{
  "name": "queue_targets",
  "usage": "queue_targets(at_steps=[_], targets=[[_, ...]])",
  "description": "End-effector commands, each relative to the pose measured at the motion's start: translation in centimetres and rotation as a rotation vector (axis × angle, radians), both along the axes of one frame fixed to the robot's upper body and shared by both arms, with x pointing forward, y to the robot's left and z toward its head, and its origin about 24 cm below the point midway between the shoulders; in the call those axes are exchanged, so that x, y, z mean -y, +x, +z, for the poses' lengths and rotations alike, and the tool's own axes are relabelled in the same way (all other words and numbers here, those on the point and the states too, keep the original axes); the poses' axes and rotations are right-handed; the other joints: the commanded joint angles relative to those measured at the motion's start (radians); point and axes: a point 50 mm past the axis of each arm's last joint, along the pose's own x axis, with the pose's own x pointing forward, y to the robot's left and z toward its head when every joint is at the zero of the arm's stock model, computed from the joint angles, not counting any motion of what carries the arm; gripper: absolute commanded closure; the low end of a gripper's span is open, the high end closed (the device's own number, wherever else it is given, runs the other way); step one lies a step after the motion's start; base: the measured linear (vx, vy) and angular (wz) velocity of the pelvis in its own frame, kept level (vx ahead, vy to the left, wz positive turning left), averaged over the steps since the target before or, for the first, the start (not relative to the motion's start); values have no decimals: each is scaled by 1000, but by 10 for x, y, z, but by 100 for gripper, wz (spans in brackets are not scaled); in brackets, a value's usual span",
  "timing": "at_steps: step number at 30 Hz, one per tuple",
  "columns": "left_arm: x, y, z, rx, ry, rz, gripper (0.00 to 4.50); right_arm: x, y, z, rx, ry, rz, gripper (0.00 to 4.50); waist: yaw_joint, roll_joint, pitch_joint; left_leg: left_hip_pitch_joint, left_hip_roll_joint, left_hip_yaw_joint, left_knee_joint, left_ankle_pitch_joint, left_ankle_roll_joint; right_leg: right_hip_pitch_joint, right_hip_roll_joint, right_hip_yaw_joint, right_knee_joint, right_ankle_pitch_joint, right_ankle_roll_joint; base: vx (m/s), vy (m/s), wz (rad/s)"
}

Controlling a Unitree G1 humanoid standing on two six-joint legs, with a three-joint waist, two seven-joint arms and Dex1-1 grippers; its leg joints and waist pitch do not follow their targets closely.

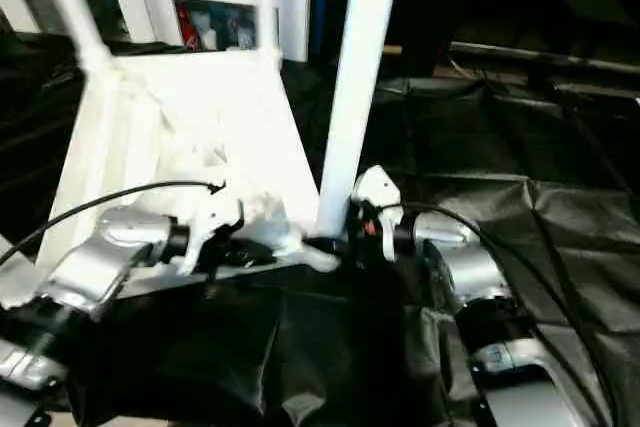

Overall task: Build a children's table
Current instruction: Rotate leg to tighten

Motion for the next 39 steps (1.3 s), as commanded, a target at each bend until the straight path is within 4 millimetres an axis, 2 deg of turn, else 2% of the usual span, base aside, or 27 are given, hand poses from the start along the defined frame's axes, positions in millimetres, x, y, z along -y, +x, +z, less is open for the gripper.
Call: queue_targets(at_steps=[1, 3, 5, 6, 7, 10, 12, 17, 19, 20, 21, 22, 23, 26, 27, 28, 29, 30, 31, 32, 33, 34, 35, 37, 39], targets=[[7, -8, -4, -50, -30, -59, 450, 6, -1, 0, -2, -24, 1, 67, -1, -8, -57, 19, 41, -9, -59, -128, 72, 39, -60, 36, -63, 27, -264, 0, 0, 0], [7, -9, -5, -49, -31, -57, 450, 6, -2, 0, -2, -22, -4, 81, -2, 0, -58, 19, 40, -10, -58, -125, 66, 39, -61, 37, -63, 31, -262, 0, 0, 0], [6, -9, -4, -48, -32, -55, 450, 5, -3, -1, -6, -19, 2, 81, -2, -2, -59, 19, 39, -10, -57, -116, 66, 41, -59, 37, -62, 52, -263, 0, 0, 0], [5, -9, -4, -48, -32, -57, 450, 5, -4, 0, -11, -17, 11, 97, -2, -2, -61, 19, 39, -10, -56, -106, 69, 42, -58, 37, -59, 72, -266, 0, 0, 0], [5, -9, -4, -48, -32, -57, 450, 5, -4, 0, -11, -17, 11, 110, -3, 4, -61, 20, 38, -10, -54, -101, 71, 41, -56, 36, -58, 94, -268, 0, 0, 0], [4, -7, -3, -46, -29, -58, 450, 6, -5, 0, -18, -12, 14, 129, -1, 3, -63, 18, 38, -10, -53, -97, 75, 43, -56, 35, -56, 113, -276, 0, 0, 0], [4, -6, -3, -42, -26, -54, 450, 6, -7, -1, -25, -11, 15, 159, -1, 3, -63, 19, 38, -10, -53, -98, 76, 43, -56, 35, -55, 115, -279, 0, 0, 0], [4, 0, -3, -24, -22, -8, 450, 4, -12, -8, -47, -5, -1, 185, 1, -2, -61, 20, 39, -10, -54, -105, 73, 43, -57, 35, -57, 96, -278, 0, 0, 0], [9, 10, -6, 2, -7, 90, 450, 1, -7, -18, -58, 14, -155, 187, -1, -8, -55, 23, 39, -9, -58, -134, 60, 37, -60, 37, -65, 26, -269, 0, 0, 0], [12, 13, -7, 10, -3, 124, 450, 0, -6, -22, -64, 21, -219, 187, -3, -6, -53, 22, 39, -12, -63, -170, 36, 38, -64, 37, -72, -52, -254, 0, 0, 0], [16, 16, -8, 21, -1, 162, 450, -4, -4, -28, -83, 34, -296, 188, -4, -7, -53, 24, 40, -12, -64, -185, 25, 39, -65, 36, -75, -84, -248, 0, 0, 0], [16, 16, -8, 21, -1, 162, 450, -4, -4, -28, -83, 34, -296, 188, -5, -6, -52, 25, 41, -12, -66, -196, 15, 36, -65, 38, -78, -107, -241, 0, 0, 0], [19, 18, -9, 27, 0, 182, 450, -7, -3, -31, -97, 42, -340, 188, -7, -6, -51, 25, 41, -15, -70, -228, -6, 37, -66, 38, -83, -170, -218, 0, 0, 0], [33, 25, -15, 48, 35, 291, 450, -23, 3, -41, -151, 86, -563, 188, -8, 0, -47, 32, 41, -16, -76, -277, -30, 26, -68, 41, -93, -241, -192, 0, 0, 0], [39, 28, -17, 54, 46, 327, 450, -30, 6, -45, -171, 79, -646, 188, -10, 3, -46, 30, 41, -18, -78, -286, -38, 27, -68, 41, -94, -259, -186, 0, 0, 0], [39, 28, -17, 54, 46, 327, 450, -30, 6, -45, -171, 79, -646, 188, -16, 0, -45, 29, 40, -21, -82, -304, -54, 26, -68, 39, -98, -299, -172, 0, 0, 0], [42, 30, -18, 58, 53, 348, 450, -34, 8, -48, -182, 69, -697, 188, -14, -1, -47, 31, 39, -21, -81, -310, -56, 27, -68, 38, -99, -310, -164, 0, 0, 0], [49, 31, -19, 67, 56, 355, 450, -45, 11, -47, -174, 51, -717, 188, -15, 1, -48, 34, 39, -19, -79, -310, -54, 21, -68, 42, -102, -302, -159, 0, 0, 0], [49, 31, -19, 67, 56, 355, 450, -45, 11, -47, -174, 51, -717, 188, -14, 16, -48, 34, 39, -21, -80, -312, -60, 19, -69, 43, -101, -295, -160, 0, 0, 0], [52, 31, -19, 70, 56, 354, 450, -48, 11, -47, -171, 50, -716, 188, -19, 6, -47, 30, 37, -21, -82, -318, -60, 23, -66, 41, -103, -290, -155, 0, 0, 0], [58, 31, -19, 81, 56, 351, 450, -58, 13, -45, -163, 48, -713, 188, -19, 10, -48, 32, 37, -20, -81, -330, -56, 19, -64, 41, -106, -290, -151, 0, 0, 0], [62, 30, -18, 85, 54, 340, 450, -63, 14, -43, -152, 46, -703, 188, -20, 8, -49, 33, 37, -20, -81, -332, -56, 19, -64, 41, -105, -288, -150, 0, 0, 0], [71, 28, -17, 93, 47, 297, 450, -72, 16, -37, -119, 55, -678, 133, -22, 9, -50, 31, 37, -21, -82, -333, -55, 19, -66, 41, -106, -292, -149, 0, 0, 0], [71, 27, -17, 90, 48, 282, 450, -71, 16, -36, -118, 68, -671, 119, -22, 9, -51, 30, 37, -20, -82, -329, -50, 21, -65, 41, -106, -283, -148, 0, 0, 0], [69, 27, -16, 93, 50, 260, 450, -67, 17, -34, -103, 80, -654, 98, -25, 16, -52, 28, 37, -20, -82, -320, -43, 21, -64, 41, -104, -247, -155, 0, 0, 0]])
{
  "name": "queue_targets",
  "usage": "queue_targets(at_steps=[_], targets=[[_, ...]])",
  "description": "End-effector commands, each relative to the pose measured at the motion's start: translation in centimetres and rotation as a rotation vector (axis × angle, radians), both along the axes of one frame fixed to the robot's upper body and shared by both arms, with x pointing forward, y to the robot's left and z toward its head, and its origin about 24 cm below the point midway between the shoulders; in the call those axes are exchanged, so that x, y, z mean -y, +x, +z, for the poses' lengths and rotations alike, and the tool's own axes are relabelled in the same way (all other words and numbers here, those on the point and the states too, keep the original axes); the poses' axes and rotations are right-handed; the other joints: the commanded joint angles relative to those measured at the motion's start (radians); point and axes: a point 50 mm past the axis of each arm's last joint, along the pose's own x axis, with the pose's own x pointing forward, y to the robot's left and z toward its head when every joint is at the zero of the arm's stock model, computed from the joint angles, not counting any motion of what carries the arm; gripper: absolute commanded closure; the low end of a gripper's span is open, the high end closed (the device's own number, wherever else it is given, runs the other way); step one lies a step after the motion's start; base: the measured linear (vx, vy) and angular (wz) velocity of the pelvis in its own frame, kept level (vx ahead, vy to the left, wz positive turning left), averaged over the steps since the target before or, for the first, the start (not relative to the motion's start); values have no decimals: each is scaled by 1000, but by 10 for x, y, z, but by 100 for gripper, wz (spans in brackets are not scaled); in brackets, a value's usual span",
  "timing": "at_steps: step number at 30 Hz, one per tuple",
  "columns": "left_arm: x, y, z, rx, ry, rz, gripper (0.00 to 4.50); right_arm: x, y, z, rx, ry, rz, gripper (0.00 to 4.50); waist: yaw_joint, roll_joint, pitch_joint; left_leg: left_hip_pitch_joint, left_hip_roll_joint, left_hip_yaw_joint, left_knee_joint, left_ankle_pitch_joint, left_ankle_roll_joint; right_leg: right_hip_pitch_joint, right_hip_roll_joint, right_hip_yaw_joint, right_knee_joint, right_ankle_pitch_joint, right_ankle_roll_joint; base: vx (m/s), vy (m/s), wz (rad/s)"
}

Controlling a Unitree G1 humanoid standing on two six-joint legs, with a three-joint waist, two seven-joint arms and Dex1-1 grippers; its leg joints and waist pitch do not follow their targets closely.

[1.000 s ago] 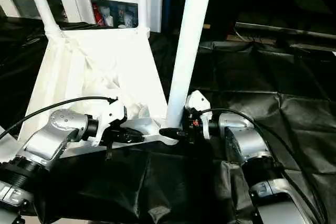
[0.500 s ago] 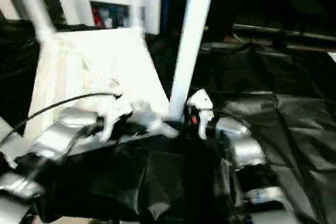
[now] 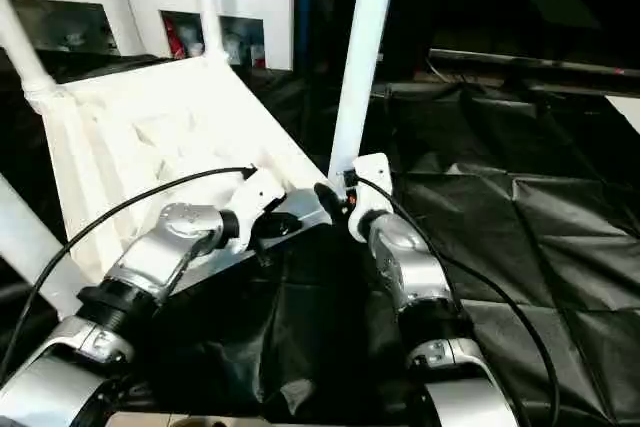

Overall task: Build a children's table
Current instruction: Rotate leg to tighten

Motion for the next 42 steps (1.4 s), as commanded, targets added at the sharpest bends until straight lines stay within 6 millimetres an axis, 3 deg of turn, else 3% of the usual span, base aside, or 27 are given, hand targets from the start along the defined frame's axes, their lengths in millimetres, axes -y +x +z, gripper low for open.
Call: queue_targets(at_steps=[1, 4, 7, 9, 12, 14, 16, 20, 22, 25, 28, 31, 32, 33, 35, 37, 38, 40, 42], targets=[[13, -7, -5, -17, 9, -91, 450, -23, -13, -9, -31, 3, 192, 85, 0, 7, -43, 15, 35, -24, -80, -318, -34, 16, -62, 40, -101, -252, -160, 0, 0, 0], [5, -8, -4, -26, 5, -139, 450, -11, -16, 0, 11, -7, 326, 70, 2, 7, -46, 13, 35, -23, -77, -290, -20, 23, -59, 38, -95, -181, -173, 0, 0, 0], [-7, -14, -2, -70, 0, -223, 450, 6, -20, 6, 39, -54, 462, 70, 7, -7, -50, 6, 35, -19, -71, -231, 14, 31, -61, 38, -86, -105, -194, 0, 0, 0], [-14, -21, 0, -121, -14, -295, 450, 16, -21, 9, 44, -88, 527, 70, 14, -5, -50, 4, 38, -17, -66, -179, 42, 32, -65, 36, -76, -46, -222, 0, 0, 0], [-31, -28, 3, -169, -21, -352, 450, 30, -23, 15, 33, -107, 623, 70, 20, -6, -52, 7, 39, -13, -62, -145, 59, 32, -61, 35, -69, 7, -250, 0, 0, 0], [-39, -30, 3, -180, -16, -369, 450, 34, -24, 17, 24, -130, 677, 70, 28, -1, -50, 13, 41, -10, -62, -145, 60, 27, -58, 34, -67, 19, -259, 0, 0, 0], [-44, -31, 5, -185, -27, -374, 450, 38, -25, 18, 15, -145, 710, 70, 29, -8, -50, 12, 42, -9, -64, -142, 57, 30, -56, 32, -65, 22, -257, 0, 0, 0], [-52, -31, 10, -194, -37, -371, 450, 39, -26, 20, 3, -127, 744, 70, 31, -8, -51, 12, 42, -9, -62, -133, 53, 32, -61, 33, -61, 37, -265, 0, 0, 0], [-54, -31, 11, -192, -37, -367, 450, 39, -26, 20, -1, -122, 760, 97, 31, -11, -50, 12, 41, -8, -61, -123, 56, 32, -60, 33, -60, 46, -268, 0, 0, 0], [-56, -31, 11, -186, -41, -355, 450, 38, -27, 19, -1, -96, 760, 119, 31, -9, -51, 12, 41, -8, -60, -118, 58, 33, -60, 32, -60, 56, -271, 0, 0, 0], [-54, -34, 11, -189, -65, -362, 450, 36, -31, 17, -2, -55, 767, 145, 31, 7, -53, 12, 40, -10, -60, -127, 48, 35, -58, 32, -57, 70, -278, 0, 0, 0], [-52, -34, 11, -188, -69, -359, 450, 35, -34, 15, -6, -43, 763, 161, 30, 7, -54, 12, 40, -10, -58, -124, 46, 36, -56, 31, -56, 98, -282, 0, 0, 0], [-49, -32, 9, -176, -70, -339, 450, 33, -37, 11, -11, -29, 738, 171, 30, 15, -54, 13, 39, -10, -58, -123, 44, 35, -56, 31, -55, 105, -285, 0, 0, 0], [-47, -30, 8, -166, -69, -322, 450, 32, -38, 8, -15, -25, 714, 171, 29, 14, -53, 14, 39, -10, -59, -128, 40, 35, -55, 31, -58, 106, -283, 0, 0, 0], [-46, -29, 7, -159, -69, -311, 450, 31, -38, 7, -17, -24, 697, 173, 26, 12, -53, 14, 39, -10, -61, -148, 34, 35, -55, 31, -60, 84, -281, 0, 0, 0], [-41, -22, 3, -132, -63, -241, 450, 29, -32, -1, -32, -21, 548, 175, 22, 15, -48, 16, 38, -10, -64, -191, 20, 30, -57, 33, -69, 16, -276, 0, 0, 0], [-38, -19, 1, -122, -56, -214, 450, 27, -29, -5, -38, -18, 484, 175, 19, 11, -45, 18, 38, -12, -67, -225, 1, 31, -59, 35, -76, -53, -264, 0, 0, 0], [-27, -12, -5, -98, -36, -139, 450, 22, -24, -16, -68, -6, 290, 175, 16, 13, -40, 23, 38, -13, -72, -277, -27, 23, -63, 39, -88, -175, -237, 0, 0, 0], [-20, -10, -7, -92, -33, -109, 450, 18, -21, -20, -91, 12, 194, 176, 12, 5, -38, 22, 37, -21, -78, -323, -49, 24, -68, 37, -99, -319, -189, 0, 0, 0]])
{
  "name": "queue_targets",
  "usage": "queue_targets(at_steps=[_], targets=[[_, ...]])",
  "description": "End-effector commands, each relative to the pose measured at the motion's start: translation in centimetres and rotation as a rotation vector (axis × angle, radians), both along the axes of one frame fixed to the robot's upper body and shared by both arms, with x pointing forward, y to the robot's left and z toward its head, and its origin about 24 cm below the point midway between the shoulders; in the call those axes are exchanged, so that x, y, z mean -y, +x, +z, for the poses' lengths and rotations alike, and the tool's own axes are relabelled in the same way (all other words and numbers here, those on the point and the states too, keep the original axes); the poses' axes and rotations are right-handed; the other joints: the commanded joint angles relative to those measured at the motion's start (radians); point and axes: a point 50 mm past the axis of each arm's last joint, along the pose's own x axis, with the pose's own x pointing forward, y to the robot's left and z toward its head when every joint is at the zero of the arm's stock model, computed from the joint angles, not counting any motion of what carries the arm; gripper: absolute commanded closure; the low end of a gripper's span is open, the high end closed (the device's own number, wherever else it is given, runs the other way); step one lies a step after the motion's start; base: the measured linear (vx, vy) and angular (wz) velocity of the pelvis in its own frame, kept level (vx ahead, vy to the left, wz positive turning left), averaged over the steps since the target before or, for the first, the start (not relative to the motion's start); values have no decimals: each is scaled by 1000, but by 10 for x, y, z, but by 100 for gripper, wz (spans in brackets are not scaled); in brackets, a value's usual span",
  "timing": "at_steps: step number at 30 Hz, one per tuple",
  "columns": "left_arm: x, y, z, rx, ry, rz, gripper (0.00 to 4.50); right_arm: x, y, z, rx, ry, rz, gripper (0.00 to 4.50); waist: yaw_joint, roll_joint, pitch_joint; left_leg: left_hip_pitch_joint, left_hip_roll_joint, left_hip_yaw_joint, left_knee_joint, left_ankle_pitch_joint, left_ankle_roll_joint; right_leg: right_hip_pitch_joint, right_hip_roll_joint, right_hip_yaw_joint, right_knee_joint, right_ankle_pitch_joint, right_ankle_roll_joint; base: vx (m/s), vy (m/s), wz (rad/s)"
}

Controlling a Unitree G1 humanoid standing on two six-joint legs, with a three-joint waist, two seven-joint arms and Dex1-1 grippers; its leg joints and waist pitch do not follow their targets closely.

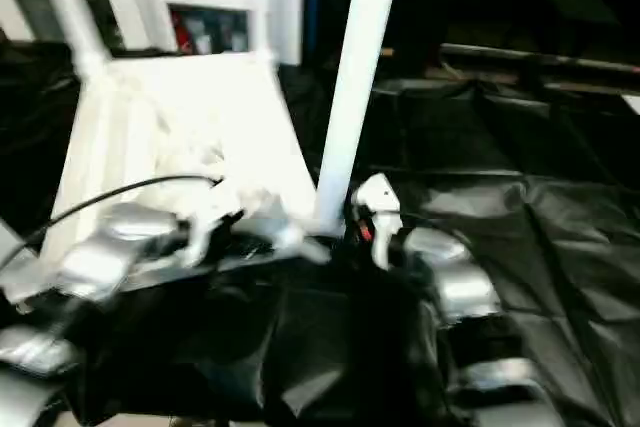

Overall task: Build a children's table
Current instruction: Rotate leg to tighten

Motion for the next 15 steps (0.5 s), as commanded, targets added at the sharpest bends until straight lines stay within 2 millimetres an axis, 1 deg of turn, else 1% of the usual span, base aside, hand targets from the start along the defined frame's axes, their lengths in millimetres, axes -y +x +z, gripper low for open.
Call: queue_targets(at_steps=[1, 2, 3, 4, 5, 6, 7, 9, 10, 11, 12, 13, 14, 15], targets=[[21, -1, -11, -18, 4, 38, 450, -6, -1, -20, -110, -21, -168, 176, -4, -6, -43, 20, 33, -25, -79, -325, -44, 23, -70, 40, -102, -336, -173, 0, 0, 0], [29, 1, -12, -12, 7, 68, 450, -12, 1, -23, -129, -21, -236, 176, -6, -4, -40, 27, 33, -26, -80, -351, -52, 11, -69, 41, -109, -382, -155, 0, 0, 0], [29, 1, -12, -11, 7, 69, 450, -12, 1, -23, -129, -21, -237, 176, -7, -3, -40, 24, 33, -28, -82, -353, -53, 14, -71, 40, -108, -394, -149, 0, 0, 0], [34, 3, -12, -1, 7, 87, 450, -18, 2, -24, -132, -32, -263, 176, -7, -4, -40, 21, 32, -29, -83, -351, -54, 16, -71, 39, -110, -403, -142, 0, 0, 0], [42, 3, -12, 8, 7, 92, 450, -27, 4, -24, -123, -47, -289, 177, -7, -6, -41, 22, 32, -29, -83, -351, -53, 13, -71, 39, -111, -409, -132, 0, 0, 0], [46, 3, -12, 14, 6, 88, 450, -33, 5, -23, -116, -48, -284, 177, -9, -11, -41, 23, 31, -29, -83, -357, -52, 9, -70, 40, -113, -414, -127, 0, 0, 0], [48, 3, -12, 19, 4, 84, 450, -38, 6, -21, -109, -49, -272, 177, -9, -8, -41, 22, 32, -30, -83, -355, -49, 9, -71, 40, -114, -405, -123, 0, 0, 0], [51, 3, -11, 23, -1, 78, 450, -44, 5, -19, -95, -51, -238, 177, -10, -9, -41, 23, 32, -29, -84, -360, -45, 8, -69, 40, -114, -391, -122, 0, 0, 0], [52, 3, -10, 30, -3, 71, 450, -51, 5, -15, -56, -55, -185, 142, -9, -8, -43, 21, 32, -28, -84, -356, -41, 9, -68, 40, -112, -366, -124, 0, 0, 0], [51, 2, -9, 34, -3, 60, 450, -52, 5, -12, -31, -38, -153, 121, -9, -8, -43, 20, 33, -27, -85, -349, -38, 9, -67, 40, -110, -342, -129, 0, 0, 0], [50, 2, -9, 38, -1, 53, 450, -53, 5, -10, -14, -25, -137, 107, -8, -5, -44, 20, 33, -27, -86, -347, -35, 11, -68, 40, -110, -326, -133, 0, 0, 0], [47, 2, -8, 39, 0, 52, 450, -50, 6, -8, 3, -29, -126, 104, -9, -6, -45, 19, 33, -27, -86, -343, -33, 12, -67, 39, -109, -316, -136, 0, 0, 0], [43, 2, -9, 39, 2, 42, 450, -46, 7, -6, 25, -49, -113, 97, -10, -3, -46, 19, 33, -26, -86, -340, -31, 13, -65, 39, -108, -295, -143, 0, 0, 0], [41, 1, -9, 38, 1, 29, 450, -42, 8, -4, 31, -55, -90, 72, -10, 0, -47, 18, 33, -27, -86, -331, -31, 14, -65, 39, -106, -279, -147, 0, 0, 0]])
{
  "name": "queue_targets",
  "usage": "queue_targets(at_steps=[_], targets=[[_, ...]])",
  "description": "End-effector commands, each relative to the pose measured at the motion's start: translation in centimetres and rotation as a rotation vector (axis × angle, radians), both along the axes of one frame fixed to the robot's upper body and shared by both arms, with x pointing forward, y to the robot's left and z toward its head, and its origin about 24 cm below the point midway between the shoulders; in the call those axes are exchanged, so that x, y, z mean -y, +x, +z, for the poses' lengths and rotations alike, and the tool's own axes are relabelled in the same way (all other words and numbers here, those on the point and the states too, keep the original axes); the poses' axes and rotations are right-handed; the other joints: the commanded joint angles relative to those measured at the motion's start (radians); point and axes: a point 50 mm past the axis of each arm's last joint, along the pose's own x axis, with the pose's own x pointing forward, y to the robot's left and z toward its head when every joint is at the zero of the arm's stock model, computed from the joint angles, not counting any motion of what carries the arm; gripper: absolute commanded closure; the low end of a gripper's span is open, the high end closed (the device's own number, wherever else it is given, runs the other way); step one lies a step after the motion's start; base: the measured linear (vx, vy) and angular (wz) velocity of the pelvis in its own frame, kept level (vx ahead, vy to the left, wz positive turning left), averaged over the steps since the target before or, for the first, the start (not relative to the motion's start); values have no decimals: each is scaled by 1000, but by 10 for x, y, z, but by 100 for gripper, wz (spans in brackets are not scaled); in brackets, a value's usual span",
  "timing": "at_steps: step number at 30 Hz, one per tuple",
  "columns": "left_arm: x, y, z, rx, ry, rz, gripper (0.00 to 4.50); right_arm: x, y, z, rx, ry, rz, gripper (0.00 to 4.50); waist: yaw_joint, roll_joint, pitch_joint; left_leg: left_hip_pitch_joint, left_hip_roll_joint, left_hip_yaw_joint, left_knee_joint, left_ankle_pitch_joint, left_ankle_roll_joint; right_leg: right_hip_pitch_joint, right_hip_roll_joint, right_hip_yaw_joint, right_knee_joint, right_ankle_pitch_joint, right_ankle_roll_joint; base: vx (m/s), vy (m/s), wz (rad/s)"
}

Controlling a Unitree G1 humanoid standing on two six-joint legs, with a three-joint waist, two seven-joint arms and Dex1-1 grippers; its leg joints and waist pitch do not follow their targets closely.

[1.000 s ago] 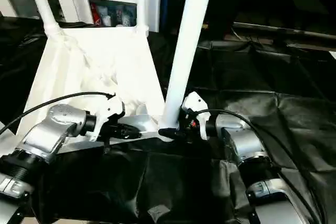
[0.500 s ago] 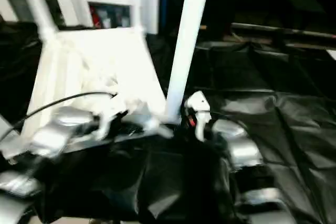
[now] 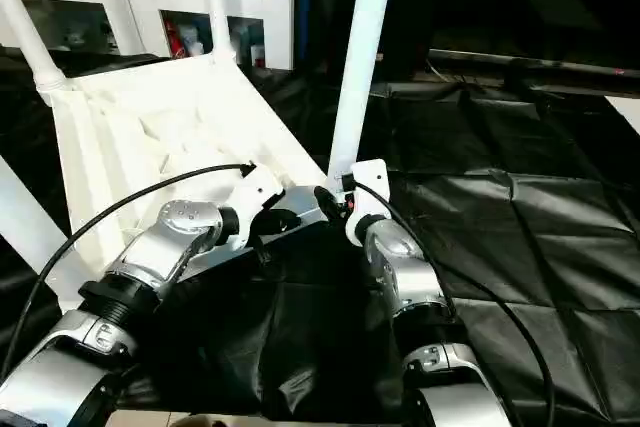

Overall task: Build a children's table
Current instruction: Rotate leg to tighten

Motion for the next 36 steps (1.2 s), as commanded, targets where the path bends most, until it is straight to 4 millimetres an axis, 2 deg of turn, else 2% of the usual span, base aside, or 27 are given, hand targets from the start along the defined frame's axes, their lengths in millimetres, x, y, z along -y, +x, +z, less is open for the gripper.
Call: queue_targets(at_steps=[1, 4, 5, 6, 7, 8, 9, 10, 11, 13, 14, 17, 19, 21, 22, 23, 24, 25, 26, 33, 34, 35, 36], targets=[[11, -10, -6, -30, -25, -91, 450, -21, -6, 0, -5, 3, 194, 72, -1, 6, -48, 15, 34, -24, -77, -310, -25, 19, -63, 39, -91, -238, -166, 0, 0, 0], [6, -11, -5, -29, -33, -118, 450, -10, -7, 6, 12, 4, 274, 72, -2, 7, -48, 10, 32, -21, -73, -272, -2, 26, -62, 38, -85, -167, -191, 0, 0, 0], [2, -12, -5, -40, -42, -133, 450, -2, -9, 9, 31, -15, 334, 72, -1, 15, -51, 9, 32, -20, -69, -240, 5, 28, -62, 38, -79, -117, -205, 0, 0, 0], [1, -13, -5, -43, -46, -143, 450, 1, -10, 11, 38, -24, 362, 72, -1, 12, -52, 9, 32, -18, -67, -225, 11, 29, -61, 37, -78, -90, -211, 0, 0, 0], [-1, -16, -3, -48, -62, -180, 450, 10, -12, 14, 44, -30, 414, 72, 1, 16, -55, 5, 30, -19, -62, -191, 26, 36, -60, 36, -70, -30, -227, 0, 0, 0], [-4, -18, -3, -68, -71, -216, 450, 22, -13, 18, 48, -33, 445, 72, 1, 15, -56, 5, 30, -17, -58, -167, 44, 40, -57, 35, -66, 27, -240, 0, 0, 0], [-5, -19, -3, -72, -73, -222, 450, 24, -13, 19, 49, -34, 450, 72, 1, 14, -56, 5, 29, -14, -55, -148, 65, 38, -57, 35, -63, 66, -254, 0, 0, 0], [-8, -21, -2, -80, -81, -253, 450, 30, -15, 22, 51, -38, 483, 72, 3, 15, -57, 6, 30, -14, -55, -147, 70, 38, -57, 35, -62, 71, -260, 0, 0, 0], [-11, -23, -1, -76, -85, -287, 450, 37, -17, 25, 42, -40, 527, 72, 5, 14, -57, 5, 30, -14, -54, -139, 78, 40, -58, 34, -59, 76, -269, 0, 0, 0], [-16, -25, 1, -83, -86, -340, 450, 44, -21, 29, 36, -42, 592, 72, 10, 15, -56, 9, 33, -11, -53, -147, 89, 39, -55, 33, -62, 55, -274, 0, 0, 0], [-16, -26, 1, -87, -86, -348, 450, 45, -21, 30, 37, -42, 599, 72, 16, 18, -54, 10, 36, -10, -53, -153, 87, 36, -57, 33, -62, 36, -273, 0, 0, 0], [-23, -32, 3, -128, -97, -413, 450, 49, -23, 34, 18, -9, 646, 72, 19, 14, -52, 11, 39, -12, -58, -180, 67, 34, -59, 32, -64, -32, -271, 0, 0, 0], [-25, -32, 3, -133, -94, -420, 450, 49, -24, 33, 10, -8, 662, 72, 20, 7, -51, 13, 39, -10, -60, -190, 59, 31, -59, 32, -67, -66, -266, 0, 0, 0], [-30, -33, 2, -142, -79, -423, 450, 49, -28, 29, -21, -22, 702, 72, 22, 8, -50, 12, 38, -11, -60, -192, 51, 31, -61, 33, -68, -93, -257, 0, 0, 0], [-31, -33, 2, -141, -75, -421, 450, 49, -28, 28, -26, -27, 708, 72, 22, -3, -50, 12, 38, -10, -60, -190, 51, 31, -62, 33, -69, -97, -253, 0, 0, 0], [-33, -33, 2, -142, -74, -417, 450, 48, -28, 26, -33, -35, 717, 96, 22, -2, -49, 12, 38, -11, -61, -182, 50, 30, -64, 34, -69, -103, -250, 0, 0, 0], [-36, -32, 3, -140, -72, -413, 450, 47, -28, 26, -40, -46, 730, 96, 22, -5, -49, 11, 38, -10, -60, -176, 50, 30, -63, 34, -68, -106, -247, 0, 0, 0], [-37, -32, 3, -139, -70, -410, 450, 46, -28, 25, -42, -55, 737, 104, 23, -2, -49, 12, 38, -11, -60, -173, 49, 29, -64, 34, -67, -107, -246, 0, 0, 0], [-39, -32, 3, -138, -69, -408, 450, 46, -28, 25, -44, -62, 745, 109, 22, -6, -49, 11, 37, -11, -59, -166, 51, 30, -64, 34, -67, -101, -245, 0, 0, 0], [-43, -32, 2, -140, -67, -390, 450, 43, -29, 24, -55, -62, 770, 154, 20, -4, -50, 10, 36, -10, -56, -147, 62, 31, -63, 34, -64, -79, -247, 0, 0, 0], [-42, -31, 2, -139, -66, -388, 450, 43, -29, 24, -54, -52, 770, 174, 21, 0, -50, 10, 36, -11, -56, -148, 61, 31, -63, 34, -64, -79, -249, 0, 0, 0], [-42, -31, 2, -138, -66, -387, 450, 42, -29, 24, -54, -42, 769, 178, 20, -2, -50, 10, 36, -11, -56, -149, 59, 31, -62, 33, -64, -77, -250, 0, 0, 0], [-41, -30, 2, -135, -65, -380, 450, 42, -30, 23, -56, -33, 768, 179, 20, 7, -51, 11, 36, -12, -57, -153, 56, 31, -62, 33, -63, -73, -252, 0, 0, 0]])
